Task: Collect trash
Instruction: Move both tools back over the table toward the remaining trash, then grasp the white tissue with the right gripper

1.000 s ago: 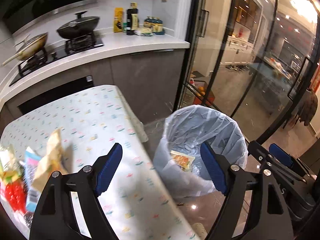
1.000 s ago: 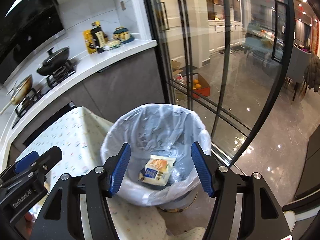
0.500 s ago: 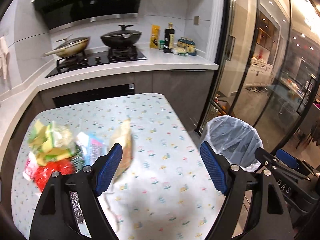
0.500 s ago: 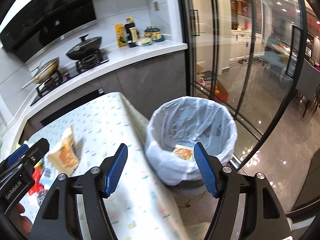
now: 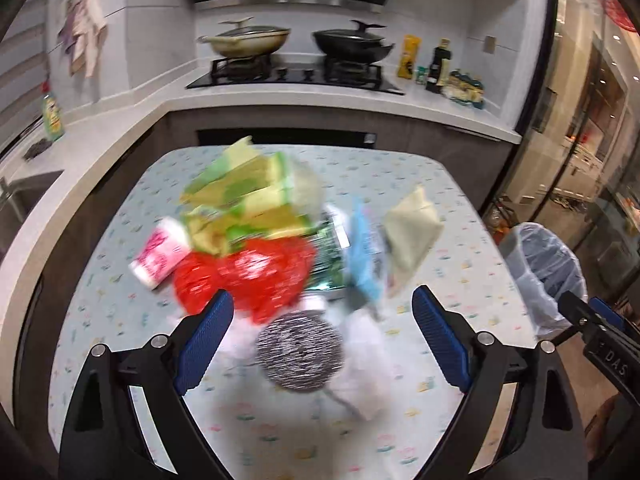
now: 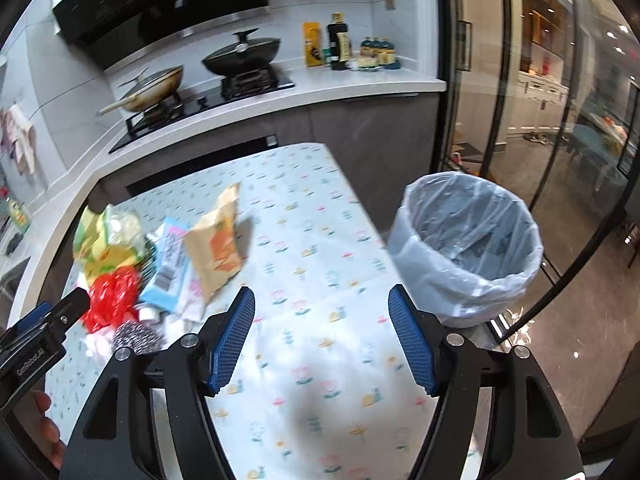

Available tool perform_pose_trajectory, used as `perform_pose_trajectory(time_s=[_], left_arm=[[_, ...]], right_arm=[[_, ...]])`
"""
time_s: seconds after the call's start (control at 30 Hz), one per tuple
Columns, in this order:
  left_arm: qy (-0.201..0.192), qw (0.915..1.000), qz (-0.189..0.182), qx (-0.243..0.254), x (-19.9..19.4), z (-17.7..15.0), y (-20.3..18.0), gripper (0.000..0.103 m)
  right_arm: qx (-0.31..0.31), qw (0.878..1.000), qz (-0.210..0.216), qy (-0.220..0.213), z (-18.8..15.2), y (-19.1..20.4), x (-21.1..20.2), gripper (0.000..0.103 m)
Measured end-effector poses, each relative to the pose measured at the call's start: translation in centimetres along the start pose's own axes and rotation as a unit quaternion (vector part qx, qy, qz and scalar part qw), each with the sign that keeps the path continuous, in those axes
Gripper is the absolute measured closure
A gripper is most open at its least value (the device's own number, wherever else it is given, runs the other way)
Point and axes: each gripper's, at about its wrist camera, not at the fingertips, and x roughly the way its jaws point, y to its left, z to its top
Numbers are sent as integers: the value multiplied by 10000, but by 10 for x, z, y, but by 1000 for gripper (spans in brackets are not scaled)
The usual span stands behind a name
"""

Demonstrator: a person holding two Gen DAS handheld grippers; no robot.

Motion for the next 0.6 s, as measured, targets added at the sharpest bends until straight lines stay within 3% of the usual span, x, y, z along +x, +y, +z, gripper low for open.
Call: perform_pose_trajectory(time_s=[0.3, 0.6], left_arm=[[366, 9979, 315, -429, 11, -23, 68, 16], [771, 9945, 243, -663, 25, -46, 91, 16]], right_arm=[[-534, 9971, 351, 413, -36, 65, 19, 36], [-815, 9904, 658, 897, -68, 105, 47, 36]])
